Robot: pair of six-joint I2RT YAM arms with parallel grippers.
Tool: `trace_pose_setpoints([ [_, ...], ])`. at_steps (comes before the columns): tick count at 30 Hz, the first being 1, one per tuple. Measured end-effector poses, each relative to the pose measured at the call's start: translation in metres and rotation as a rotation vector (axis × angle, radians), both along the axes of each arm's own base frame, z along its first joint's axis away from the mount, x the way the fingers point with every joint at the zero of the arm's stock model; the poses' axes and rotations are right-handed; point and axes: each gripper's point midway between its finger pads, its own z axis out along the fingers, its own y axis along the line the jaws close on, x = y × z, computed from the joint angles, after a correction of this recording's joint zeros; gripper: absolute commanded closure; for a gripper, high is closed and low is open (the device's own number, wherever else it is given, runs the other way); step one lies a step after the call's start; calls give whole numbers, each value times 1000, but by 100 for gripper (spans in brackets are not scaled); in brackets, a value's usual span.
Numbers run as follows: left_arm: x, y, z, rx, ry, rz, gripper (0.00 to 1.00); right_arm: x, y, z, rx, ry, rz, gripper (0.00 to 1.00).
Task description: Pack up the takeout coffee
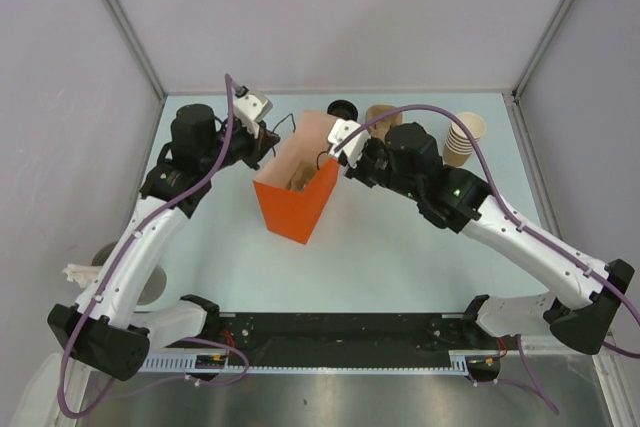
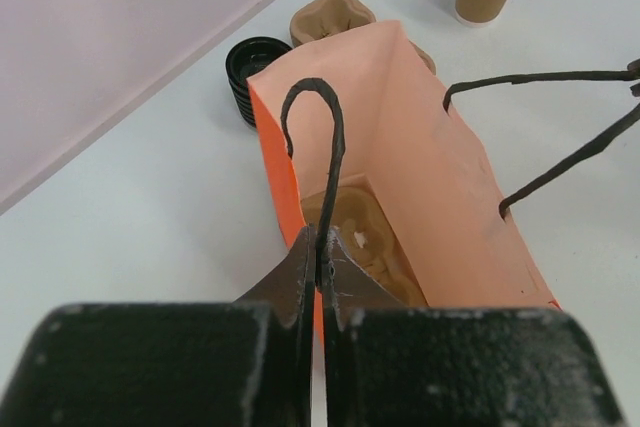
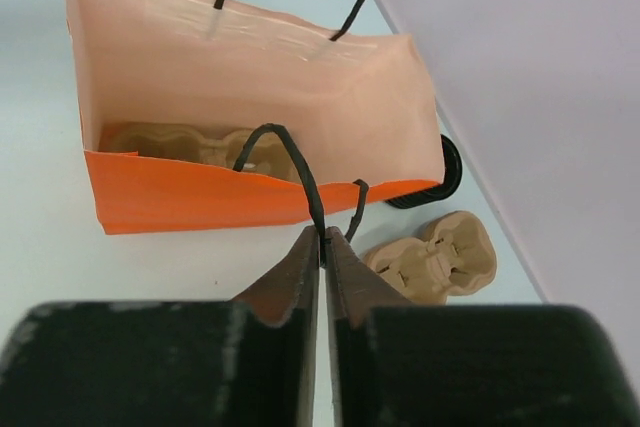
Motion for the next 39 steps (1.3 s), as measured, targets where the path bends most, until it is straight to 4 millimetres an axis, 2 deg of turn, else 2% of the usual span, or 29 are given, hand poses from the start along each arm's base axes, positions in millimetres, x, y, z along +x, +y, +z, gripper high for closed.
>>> trace_pose_setpoints([
  [3,1,0,2,-1,-5,3,99,-1,-3,5,13,-5,-3,71],
  [4,1,1,4,-2,-9,6,99,-1,-4,7,18,-8,-7,64],
  [5,1,1,5,-2,-12,7,99,-2,-6,9,23,-11,-9,50],
  [8,2,1,10,-6,-23,10,100,-3,-12,17,42,-23,-15,24],
  [12,4,3,13,-3,-30,25,100,-5,-20,29,67,-42,-23,9],
  [17,10,6,12,5,-29,53,100,-2,-29,34,84,-43,-38,3],
  [22,19,12,9,22,-27,100,100,4,-37,33,96,-33,-51,2],
  [30,33,21,15,49,-47,156,100,12,-62,26,120,-10,-94,2],
  [35,45,35,19,56,-57,200,100,14,-78,22,139,6,-121,0],
  [39,58,50,20,60,-54,250,100,15,-92,26,167,6,-144,0],
])
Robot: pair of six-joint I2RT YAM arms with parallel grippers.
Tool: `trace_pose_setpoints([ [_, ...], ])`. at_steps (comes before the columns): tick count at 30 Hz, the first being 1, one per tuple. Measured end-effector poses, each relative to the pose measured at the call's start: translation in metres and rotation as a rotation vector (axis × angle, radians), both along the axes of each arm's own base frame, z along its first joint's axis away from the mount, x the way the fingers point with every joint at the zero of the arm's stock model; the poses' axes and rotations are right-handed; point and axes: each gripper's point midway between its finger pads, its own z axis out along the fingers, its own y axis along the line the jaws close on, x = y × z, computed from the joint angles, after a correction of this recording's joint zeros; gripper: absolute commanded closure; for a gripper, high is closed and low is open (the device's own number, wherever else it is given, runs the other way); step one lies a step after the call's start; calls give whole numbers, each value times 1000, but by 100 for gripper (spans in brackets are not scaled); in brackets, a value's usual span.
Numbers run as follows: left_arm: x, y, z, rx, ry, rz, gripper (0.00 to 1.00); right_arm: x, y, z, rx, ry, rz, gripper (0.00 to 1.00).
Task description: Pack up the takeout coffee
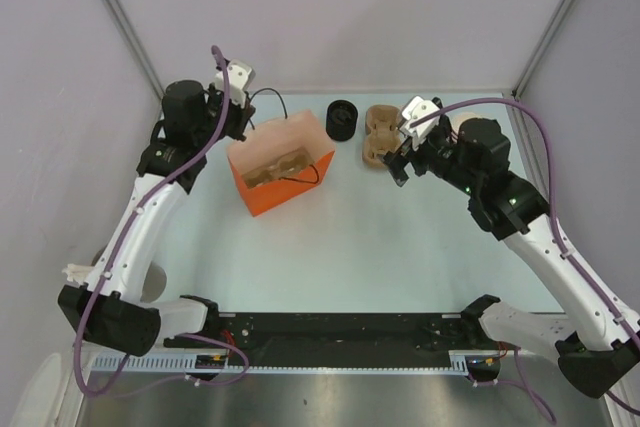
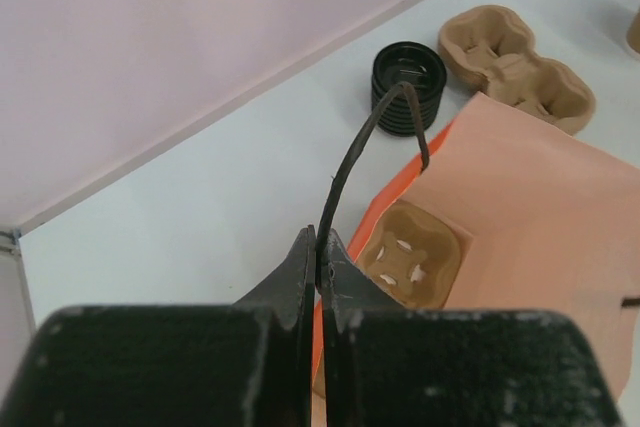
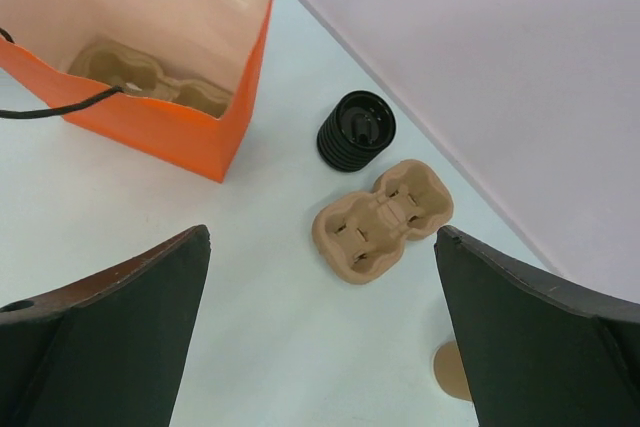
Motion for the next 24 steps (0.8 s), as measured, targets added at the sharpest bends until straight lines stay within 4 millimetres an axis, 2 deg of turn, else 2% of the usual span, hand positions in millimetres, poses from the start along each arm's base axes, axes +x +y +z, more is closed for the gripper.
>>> trace_pose_setpoints([
  [7,23,30,2,7,2,100,100,-1,-12,4,52,-3,-19,0],
  [17,58,91,2,-11,17,296,100,3,-17,-14,78,34,-36,0],
  [24,86,132,15,-41,5,431,99,4,-16,-27,77,57,-34,0],
])
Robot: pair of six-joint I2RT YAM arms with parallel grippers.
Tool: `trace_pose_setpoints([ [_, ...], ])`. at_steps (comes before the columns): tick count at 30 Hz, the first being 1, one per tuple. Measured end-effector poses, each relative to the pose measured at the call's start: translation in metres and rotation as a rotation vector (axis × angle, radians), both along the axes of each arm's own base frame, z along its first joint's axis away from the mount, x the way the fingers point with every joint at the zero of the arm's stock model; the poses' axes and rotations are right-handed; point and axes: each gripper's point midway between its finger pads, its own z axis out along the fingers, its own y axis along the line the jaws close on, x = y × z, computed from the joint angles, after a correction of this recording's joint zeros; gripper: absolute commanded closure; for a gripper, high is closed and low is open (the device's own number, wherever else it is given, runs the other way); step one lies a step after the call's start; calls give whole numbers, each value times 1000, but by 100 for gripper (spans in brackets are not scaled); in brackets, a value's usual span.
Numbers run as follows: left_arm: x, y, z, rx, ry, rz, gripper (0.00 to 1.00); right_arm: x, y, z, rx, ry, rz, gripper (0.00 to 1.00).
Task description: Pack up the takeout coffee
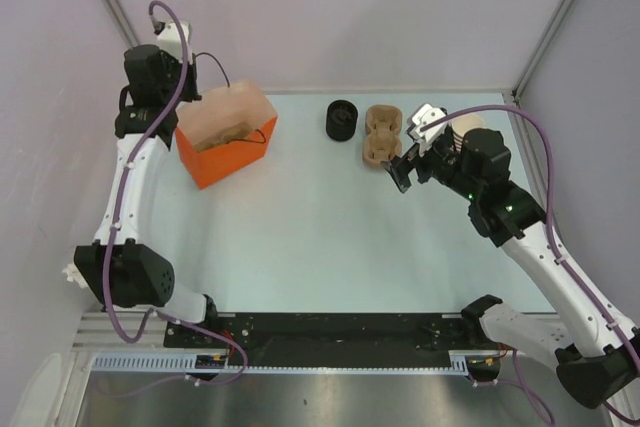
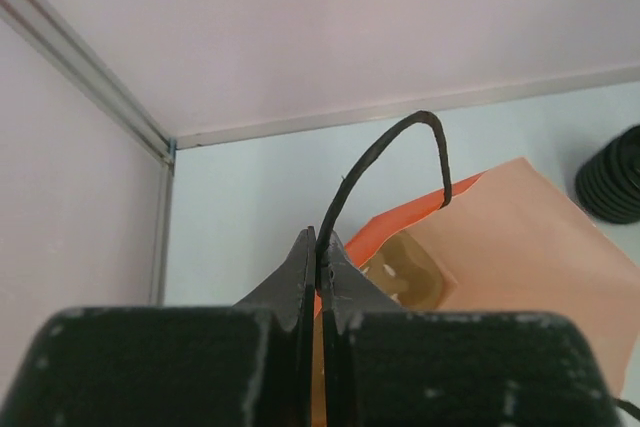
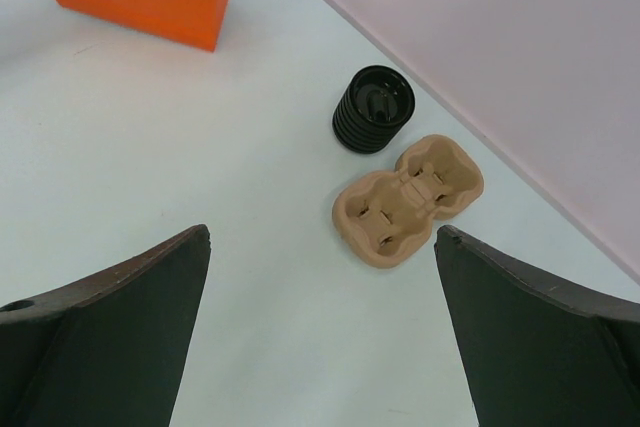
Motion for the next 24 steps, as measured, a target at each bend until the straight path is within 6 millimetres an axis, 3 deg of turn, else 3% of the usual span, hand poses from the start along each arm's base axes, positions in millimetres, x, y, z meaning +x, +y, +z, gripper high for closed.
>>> trace_pose_setpoints([
  [6,20,25,4,-9,-3,82,98,0,0,-6,4,8,-2,0],
  [14,34,47,-23,-42,63,143,94,0,0,-8,9,4,2,0],
  [24,34,61,-25,-86,67,219,77,0,0,-14,4,15,3,0],
])
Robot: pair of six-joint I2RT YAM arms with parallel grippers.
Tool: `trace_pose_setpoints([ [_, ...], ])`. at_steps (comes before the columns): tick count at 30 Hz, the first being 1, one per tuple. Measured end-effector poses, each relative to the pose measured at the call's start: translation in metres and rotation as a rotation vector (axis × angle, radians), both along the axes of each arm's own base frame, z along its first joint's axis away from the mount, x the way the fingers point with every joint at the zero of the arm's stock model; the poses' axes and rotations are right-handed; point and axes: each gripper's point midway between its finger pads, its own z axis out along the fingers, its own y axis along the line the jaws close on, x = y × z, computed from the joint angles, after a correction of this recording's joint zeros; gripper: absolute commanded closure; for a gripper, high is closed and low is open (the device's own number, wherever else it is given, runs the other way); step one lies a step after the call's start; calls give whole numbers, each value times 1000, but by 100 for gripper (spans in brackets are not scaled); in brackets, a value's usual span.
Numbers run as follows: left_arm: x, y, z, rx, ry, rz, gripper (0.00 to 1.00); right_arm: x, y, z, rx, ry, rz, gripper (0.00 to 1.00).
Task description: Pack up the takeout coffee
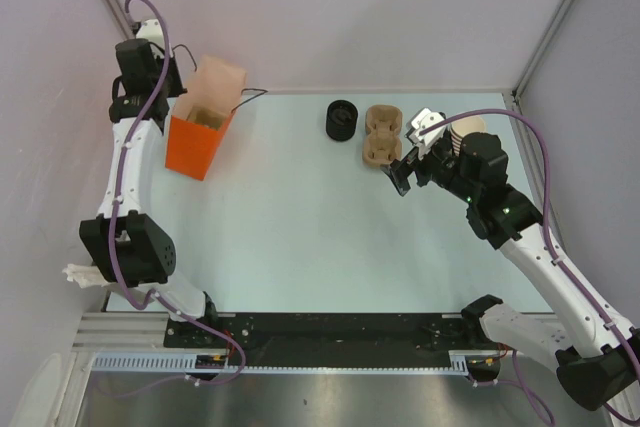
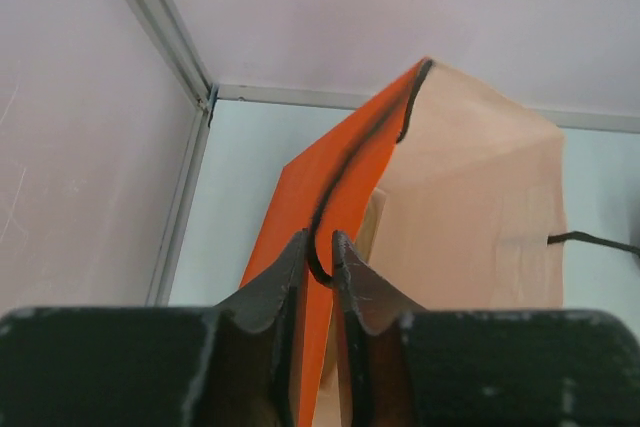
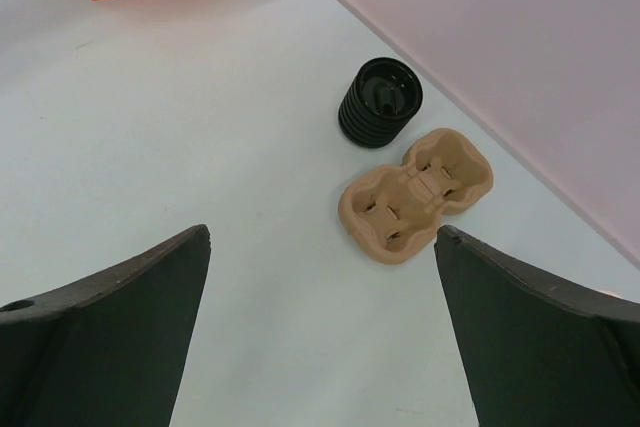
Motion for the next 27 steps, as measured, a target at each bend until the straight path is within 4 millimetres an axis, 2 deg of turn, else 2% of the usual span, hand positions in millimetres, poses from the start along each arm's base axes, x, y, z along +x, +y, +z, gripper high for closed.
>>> trace_pose_setpoints([
  [3,-1,8,0,-15,-3,38,69,0,0,0,1,2,0,0],
  [7,-3,18,0,-29,-5,83,67,0,1,-3,2,9,4,0],
  [11,-5,25,-1,-33,-2,112,60,-1,1,-6,1,15,6,0],
  [17,-6,28,1,-44,-8,129,33,-1,2,-6,2,17,11,0],
  [20,-8,27,7,-45,-21,128,28,-1,2,-6,2,17,12,0],
  [27,-22,25,38,-38,-93,124,14,-1,2,-7,1,19,11,0],
])
